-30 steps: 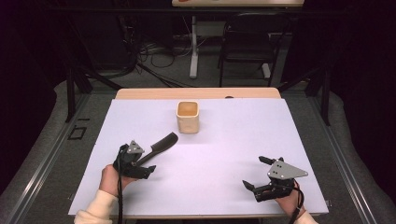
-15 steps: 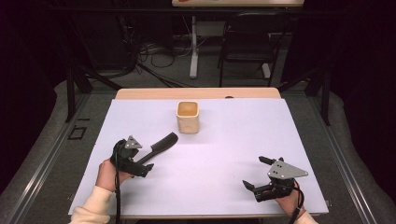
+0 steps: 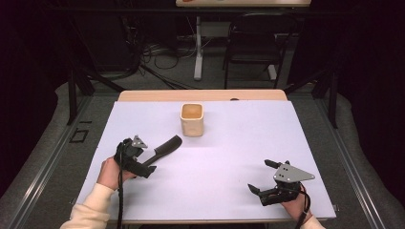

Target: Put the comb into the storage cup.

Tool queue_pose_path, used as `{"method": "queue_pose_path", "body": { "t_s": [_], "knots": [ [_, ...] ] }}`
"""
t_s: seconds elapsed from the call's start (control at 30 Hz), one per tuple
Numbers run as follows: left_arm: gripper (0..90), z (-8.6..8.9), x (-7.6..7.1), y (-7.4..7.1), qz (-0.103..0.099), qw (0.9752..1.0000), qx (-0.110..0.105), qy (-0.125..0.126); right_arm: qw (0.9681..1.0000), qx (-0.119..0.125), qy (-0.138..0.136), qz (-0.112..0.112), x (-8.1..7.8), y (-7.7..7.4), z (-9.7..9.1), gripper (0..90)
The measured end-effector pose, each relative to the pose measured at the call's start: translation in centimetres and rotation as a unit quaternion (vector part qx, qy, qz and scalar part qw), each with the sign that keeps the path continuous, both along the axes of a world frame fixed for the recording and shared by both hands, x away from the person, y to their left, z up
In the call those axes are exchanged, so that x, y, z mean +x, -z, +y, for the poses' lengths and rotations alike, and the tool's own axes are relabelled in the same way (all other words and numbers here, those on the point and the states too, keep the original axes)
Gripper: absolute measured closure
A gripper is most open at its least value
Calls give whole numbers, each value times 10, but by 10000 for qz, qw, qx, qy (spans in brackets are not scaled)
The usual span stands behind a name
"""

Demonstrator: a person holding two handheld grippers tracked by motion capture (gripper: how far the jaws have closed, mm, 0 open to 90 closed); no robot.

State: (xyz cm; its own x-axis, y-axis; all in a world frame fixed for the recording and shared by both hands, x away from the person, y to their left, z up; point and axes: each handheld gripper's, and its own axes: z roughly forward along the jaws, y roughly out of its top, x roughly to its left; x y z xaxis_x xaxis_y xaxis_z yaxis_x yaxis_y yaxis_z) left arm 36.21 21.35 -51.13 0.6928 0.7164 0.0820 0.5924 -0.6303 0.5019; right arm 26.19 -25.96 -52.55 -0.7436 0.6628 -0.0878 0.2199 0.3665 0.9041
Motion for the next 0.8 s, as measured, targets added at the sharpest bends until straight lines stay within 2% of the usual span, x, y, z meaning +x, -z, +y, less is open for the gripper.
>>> {"method": "queue_pose_path", "body": {
  "t_s": [0.23, 0.33, 0.37, 0.4, 0.47, 0.5, 0.53, 0.6, 0.67, 0.73, 0.8],
  "knots": [
    [0, -10, 11, 2, 230, 9992, 295, 157, 10000, -4, -4, 13, 1, 0, -1, 4],
    [4, -14, 15, 3, 298, 9988, 368, 140, 10000, -2, -5, 5, 1, 0, -1, 4],
    [33, -15, 16, 3, 330, 9986, 398, 103, 10000, 1, -14, 5, 0, 0, -1, 5],
    [183, -16, 18, 3, 383, 9982, 447, 88, 10000, 19, -32, -12, 0, 0, 0, 5],
    [184, -19, 20, 3, 446, 9975, 530, 105, 10000, 19, -27, -16, 0, 0, 0, 6],
    [269, -20, 21, 3, 472, 9973, 550, 139, 10000, 23, -26, -8, 1, 0, 0, 6],
    [269, -21, 22, 3, 494, 9970, 569, 158, 10000, 23, -26, -8, 1, 0, 0, 6],
    [369, -23, 24, 1, 548, 9963, 641, 187, 10000, 30, -29, -9, 1, 0, 0, 6],
    [394, -24, 27, 1, 608, 9955, 698, 179, 10000, 24, -41, 1, 1, 0, 0, 6],
    [474, -26, 30, 1, 694, 9946, 746, 189, 10000, 35, -47, 8, 1, 0, 0, 6],
    [511, -28, 35, 2, 844, 9928, 821, 241, 10000, 38, -41, -2, 1, 0, -1, 6]
  ]
}}
